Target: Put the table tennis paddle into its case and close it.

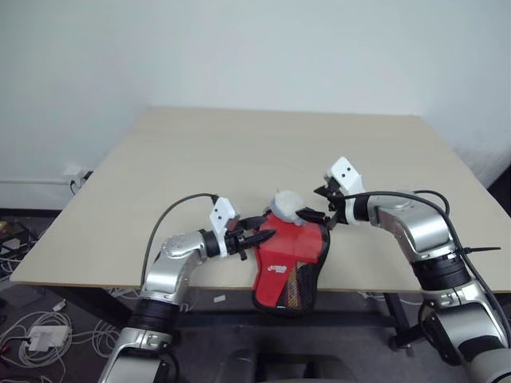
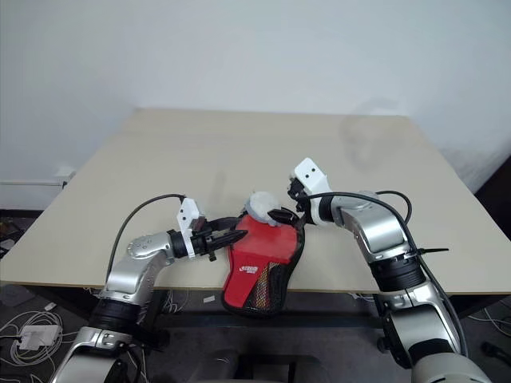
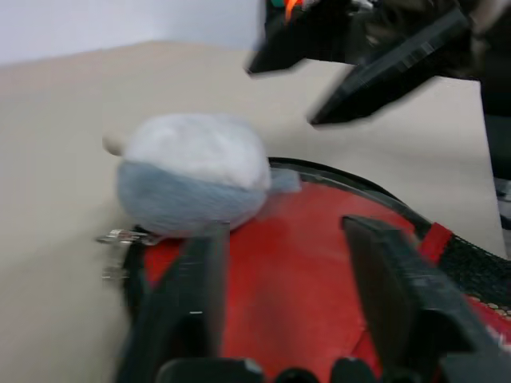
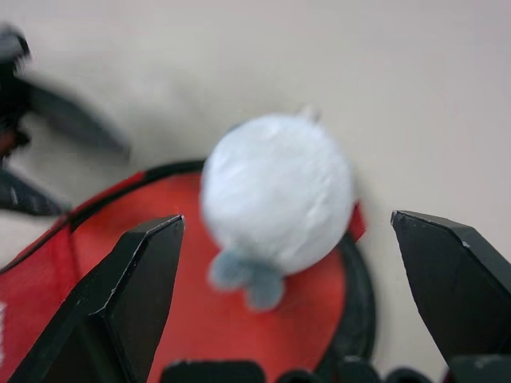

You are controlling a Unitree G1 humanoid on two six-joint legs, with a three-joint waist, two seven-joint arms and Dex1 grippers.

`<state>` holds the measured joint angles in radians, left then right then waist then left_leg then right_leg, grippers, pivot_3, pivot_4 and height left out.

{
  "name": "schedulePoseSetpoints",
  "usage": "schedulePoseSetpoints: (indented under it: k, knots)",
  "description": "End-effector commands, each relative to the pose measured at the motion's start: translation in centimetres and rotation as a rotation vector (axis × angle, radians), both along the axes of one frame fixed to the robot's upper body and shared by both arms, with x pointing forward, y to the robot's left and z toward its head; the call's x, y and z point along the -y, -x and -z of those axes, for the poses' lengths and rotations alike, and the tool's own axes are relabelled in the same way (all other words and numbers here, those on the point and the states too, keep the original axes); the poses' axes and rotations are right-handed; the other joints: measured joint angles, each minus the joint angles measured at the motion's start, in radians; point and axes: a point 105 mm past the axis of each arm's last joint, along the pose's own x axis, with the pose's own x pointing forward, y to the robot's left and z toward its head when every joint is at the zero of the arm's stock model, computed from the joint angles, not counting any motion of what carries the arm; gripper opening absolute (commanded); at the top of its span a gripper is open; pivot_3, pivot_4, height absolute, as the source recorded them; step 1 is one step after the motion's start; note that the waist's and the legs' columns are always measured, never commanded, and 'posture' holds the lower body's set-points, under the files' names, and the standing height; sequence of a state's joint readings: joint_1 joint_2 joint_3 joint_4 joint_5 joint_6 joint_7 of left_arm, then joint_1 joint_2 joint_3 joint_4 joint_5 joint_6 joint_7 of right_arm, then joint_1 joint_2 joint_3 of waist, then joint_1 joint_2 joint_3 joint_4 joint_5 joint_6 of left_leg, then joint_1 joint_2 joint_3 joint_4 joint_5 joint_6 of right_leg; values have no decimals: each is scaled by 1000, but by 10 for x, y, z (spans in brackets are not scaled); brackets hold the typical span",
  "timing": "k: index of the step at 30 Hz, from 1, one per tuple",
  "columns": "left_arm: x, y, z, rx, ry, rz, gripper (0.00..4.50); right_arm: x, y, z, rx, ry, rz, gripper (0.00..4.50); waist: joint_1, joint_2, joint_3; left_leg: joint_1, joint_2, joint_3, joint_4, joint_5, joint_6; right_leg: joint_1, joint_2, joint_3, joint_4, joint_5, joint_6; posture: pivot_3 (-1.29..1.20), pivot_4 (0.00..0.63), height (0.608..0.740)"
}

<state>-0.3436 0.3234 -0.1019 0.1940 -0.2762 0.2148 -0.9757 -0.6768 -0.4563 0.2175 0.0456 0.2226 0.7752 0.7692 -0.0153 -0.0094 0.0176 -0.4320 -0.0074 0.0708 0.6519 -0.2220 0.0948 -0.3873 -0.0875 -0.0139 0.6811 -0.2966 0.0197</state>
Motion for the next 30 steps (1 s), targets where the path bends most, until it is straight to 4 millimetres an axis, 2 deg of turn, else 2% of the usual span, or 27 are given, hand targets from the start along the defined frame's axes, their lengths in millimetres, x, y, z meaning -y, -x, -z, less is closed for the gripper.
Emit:
schedulePoseSetpoints:
  k: [1,3,13,21,30]
  knots:
    - [11,-6,-10,55,-7,21,697,-3,-8,-18,70,-11,-17,4500,0,0,0,0,0,0,0,0,0,0,0,0,0,0,0,0,0,707]
    - [15,-9,-7,63,-19,17,17,-5,-12,-17,71,-10,-17,4500,-1,0,0,0,0,0,0,0,0,0,0,0,-1,0,0,0,0,707]
    - [36,-15,4,46,-67,76,17,-18,-26,-2,38,-17,2,4500,-4,0,0,0,0,0,-1,0,0,0,0,0,-1,0,0,0,0,707]
    - [44,-17,19,-22,-111,118,17,-26,-34,15,-18,-16,7,4500,-7,0,0,0,0,0,-1,0,0,0,0,0,-1,0,0,0,0,707]
    - [52,-26,29,-66,-139,126,17,-34,-33,24,-33,-8,-14,4500,-7,0,0,0,0,0,-1,0,0,0,0,-1,-1,0,0,0,0,707]
